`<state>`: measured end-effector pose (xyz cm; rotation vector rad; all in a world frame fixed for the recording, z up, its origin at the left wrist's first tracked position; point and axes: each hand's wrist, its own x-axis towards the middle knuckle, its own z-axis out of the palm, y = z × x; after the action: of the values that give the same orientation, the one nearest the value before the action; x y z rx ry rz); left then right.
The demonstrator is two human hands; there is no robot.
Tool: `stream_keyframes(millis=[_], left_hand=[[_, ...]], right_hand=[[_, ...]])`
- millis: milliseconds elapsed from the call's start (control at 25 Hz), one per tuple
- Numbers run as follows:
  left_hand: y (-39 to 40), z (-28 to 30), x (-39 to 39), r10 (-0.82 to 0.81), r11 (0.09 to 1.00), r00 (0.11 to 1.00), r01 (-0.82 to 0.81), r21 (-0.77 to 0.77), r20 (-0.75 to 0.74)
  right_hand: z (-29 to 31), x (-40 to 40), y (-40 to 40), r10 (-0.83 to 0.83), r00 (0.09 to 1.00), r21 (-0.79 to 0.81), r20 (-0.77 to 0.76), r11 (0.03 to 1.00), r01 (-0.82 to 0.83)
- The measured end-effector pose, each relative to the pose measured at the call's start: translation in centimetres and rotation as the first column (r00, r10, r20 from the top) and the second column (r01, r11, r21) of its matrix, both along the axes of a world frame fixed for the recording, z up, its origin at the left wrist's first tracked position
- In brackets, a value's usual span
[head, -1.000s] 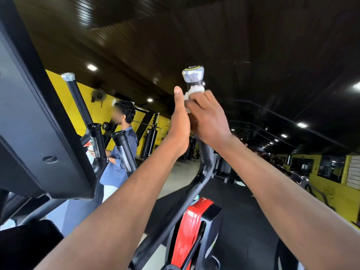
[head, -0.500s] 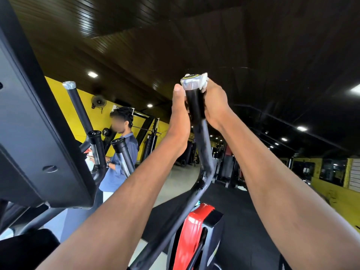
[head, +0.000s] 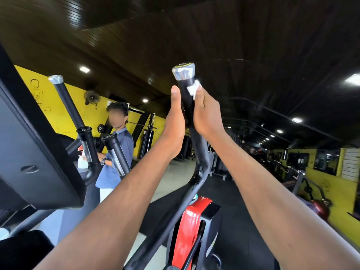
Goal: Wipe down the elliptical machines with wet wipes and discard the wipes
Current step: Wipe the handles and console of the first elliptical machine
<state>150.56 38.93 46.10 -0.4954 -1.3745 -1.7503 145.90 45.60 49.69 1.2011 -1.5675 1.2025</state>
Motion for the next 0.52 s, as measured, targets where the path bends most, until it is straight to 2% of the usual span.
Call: stream_keyframes(millis=[80, 240, 400, 440, 520], left_hand=[[0.2, -1.3, -0.7, 0.024, 0.999, 0.998, -0.022, -0.027, 0.053], [0.6, -5.0, -2.2, 0.035, 0.996, 0.968, -0.012, -0.092, 0.247], [-0.1, -7.3, -3.9, 0.029, 0.996, 0.927, 0.004, -0.088, 0.373], [-0.2, -7.5, -4.1, 0.031, 0.996, 0.925, 0.004, -0.090, 0.380], [-0.2, -8.1, -4.3, 0.033, 0.996, 0.921, 0.002, -0.089, 0.388]], right_hand=[[-3.3, -2.2, 0.7, -0.047, 0.998, 0.005, -0.052, 0.999, 0.048], [-7.0, -5.5, 2.3, -0.144, 0.989, 0.064, 0.025, 0.988, 0.142], [-6.8, -5.7, 2.5, -0.199, 0.971, -0.133, -0.129, 0.974, 0.182], [-7.4, -5.7, 2.4, -0.230, 0.960, -0.158, -0.158, 0.966, 0.205], [-10.3, -6.6, 2.8, -0.271, 0.930, -0.109, -0.249, 0.962, 0.251]])
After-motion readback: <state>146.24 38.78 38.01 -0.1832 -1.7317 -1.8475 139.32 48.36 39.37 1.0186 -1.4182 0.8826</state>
